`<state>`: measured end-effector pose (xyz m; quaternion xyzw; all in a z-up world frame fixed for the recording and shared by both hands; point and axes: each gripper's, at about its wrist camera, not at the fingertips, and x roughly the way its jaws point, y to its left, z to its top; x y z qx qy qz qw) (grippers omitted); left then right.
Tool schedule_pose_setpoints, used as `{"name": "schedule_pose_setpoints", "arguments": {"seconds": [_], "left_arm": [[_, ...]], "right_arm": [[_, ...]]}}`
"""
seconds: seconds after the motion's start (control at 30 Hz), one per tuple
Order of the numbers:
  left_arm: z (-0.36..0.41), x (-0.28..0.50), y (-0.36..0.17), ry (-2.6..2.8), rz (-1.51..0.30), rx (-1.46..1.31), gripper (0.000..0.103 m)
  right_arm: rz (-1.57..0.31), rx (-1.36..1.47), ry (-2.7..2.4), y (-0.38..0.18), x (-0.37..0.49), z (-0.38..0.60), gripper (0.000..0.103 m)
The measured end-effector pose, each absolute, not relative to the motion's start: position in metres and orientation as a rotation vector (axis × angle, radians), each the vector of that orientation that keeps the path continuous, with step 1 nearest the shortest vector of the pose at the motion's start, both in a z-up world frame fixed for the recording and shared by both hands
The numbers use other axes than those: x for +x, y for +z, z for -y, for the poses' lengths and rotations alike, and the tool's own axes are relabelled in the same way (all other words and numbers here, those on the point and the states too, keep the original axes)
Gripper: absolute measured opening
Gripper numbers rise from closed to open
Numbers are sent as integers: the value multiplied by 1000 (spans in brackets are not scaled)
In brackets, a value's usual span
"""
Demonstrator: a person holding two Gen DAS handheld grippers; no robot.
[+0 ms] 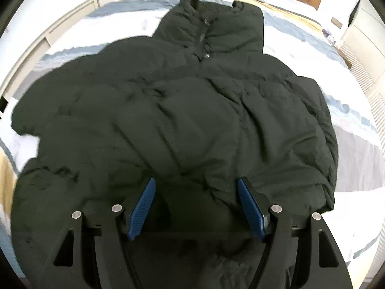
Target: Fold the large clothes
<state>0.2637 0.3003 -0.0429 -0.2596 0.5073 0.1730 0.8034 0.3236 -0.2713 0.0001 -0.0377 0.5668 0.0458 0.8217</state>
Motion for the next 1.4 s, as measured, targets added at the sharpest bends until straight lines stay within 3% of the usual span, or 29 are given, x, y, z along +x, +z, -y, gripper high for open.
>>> {"name": "schedule_pose_setpoints", "arguments": {"seconds": [0.47, 0.67, 0.7, 0.8, 0.93, 1.4], "left_arm": [[-381, 327, -124, 328, -1089, -936, 92], [-410, 338, -146, 289, -991, -1157, 89], [-414, 340, -148, 277, -975, -1193, 82], [-420, 342, -153, 220, -954, -1276, 39], [-418, 347, -144, 166, -936, -1285, 16], [-355, 358, -19, 16, -863, -1018, 10]], "right_arm": [[-1180, -10, -10, 47, 313, 271, 70], [-1164, -16, -61, 74, 299, 278, 70], [-1162, -15, -68, 78, 297, 279, 70], [-1153, -9, -99, 93, 287, 286, 70], [-1138, -9, -125, 111, 272, 295, 70], [-1067, 43, -156, 136, 245, 330, 70]]}}
